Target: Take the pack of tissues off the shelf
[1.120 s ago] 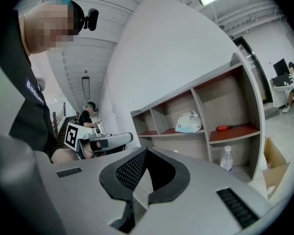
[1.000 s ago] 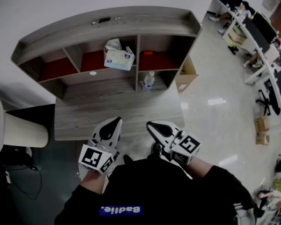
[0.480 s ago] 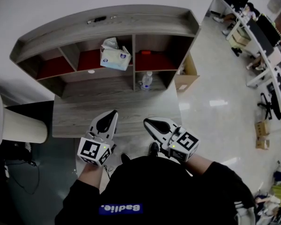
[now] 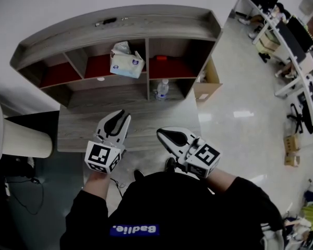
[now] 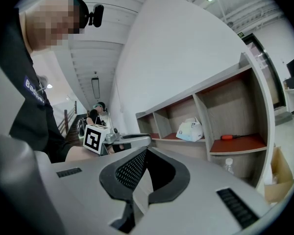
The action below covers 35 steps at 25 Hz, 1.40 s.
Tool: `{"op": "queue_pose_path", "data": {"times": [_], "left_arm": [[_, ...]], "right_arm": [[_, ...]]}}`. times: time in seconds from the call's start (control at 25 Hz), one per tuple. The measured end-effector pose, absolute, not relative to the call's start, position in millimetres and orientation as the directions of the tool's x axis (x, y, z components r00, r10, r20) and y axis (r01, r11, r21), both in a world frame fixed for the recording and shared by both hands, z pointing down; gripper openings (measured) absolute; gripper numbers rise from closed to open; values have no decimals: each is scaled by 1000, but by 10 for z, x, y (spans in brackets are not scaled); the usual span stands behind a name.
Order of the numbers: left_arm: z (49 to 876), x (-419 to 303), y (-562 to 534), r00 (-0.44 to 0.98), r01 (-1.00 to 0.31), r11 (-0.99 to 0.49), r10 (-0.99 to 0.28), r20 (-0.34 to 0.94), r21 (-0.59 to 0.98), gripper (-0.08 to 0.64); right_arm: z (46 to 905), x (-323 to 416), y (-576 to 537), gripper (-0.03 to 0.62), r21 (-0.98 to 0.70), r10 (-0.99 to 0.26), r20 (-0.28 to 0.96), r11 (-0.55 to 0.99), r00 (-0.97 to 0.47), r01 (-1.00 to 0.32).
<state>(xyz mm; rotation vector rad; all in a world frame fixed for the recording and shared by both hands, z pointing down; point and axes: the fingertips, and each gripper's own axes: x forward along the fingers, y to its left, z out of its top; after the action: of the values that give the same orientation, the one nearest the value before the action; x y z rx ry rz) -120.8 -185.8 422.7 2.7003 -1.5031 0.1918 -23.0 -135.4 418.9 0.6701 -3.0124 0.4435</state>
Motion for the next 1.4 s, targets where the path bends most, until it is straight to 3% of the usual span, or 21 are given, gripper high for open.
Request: {"op": "queue_pose_path", "data": {"times": [0.32,1.16,1.4], "left_arm": [[4309,-1356,-2202,480,-830,-512,-857,186,-219,117],[4648,-1372,-2953,442,-686,-541,-841,310,-487,235],[4812,-1421,-3167,390,-613,-527,-850,354,-589,236]], "right_arm": [[4194,-217,-1436,26,-266,-427,87,861,-900,-434],[4318,-131,-1516,26,-286,-473,103,828,-875,-482],[4336,-109,-1560,26,-291,-482,112,821,-869,-492]]}}
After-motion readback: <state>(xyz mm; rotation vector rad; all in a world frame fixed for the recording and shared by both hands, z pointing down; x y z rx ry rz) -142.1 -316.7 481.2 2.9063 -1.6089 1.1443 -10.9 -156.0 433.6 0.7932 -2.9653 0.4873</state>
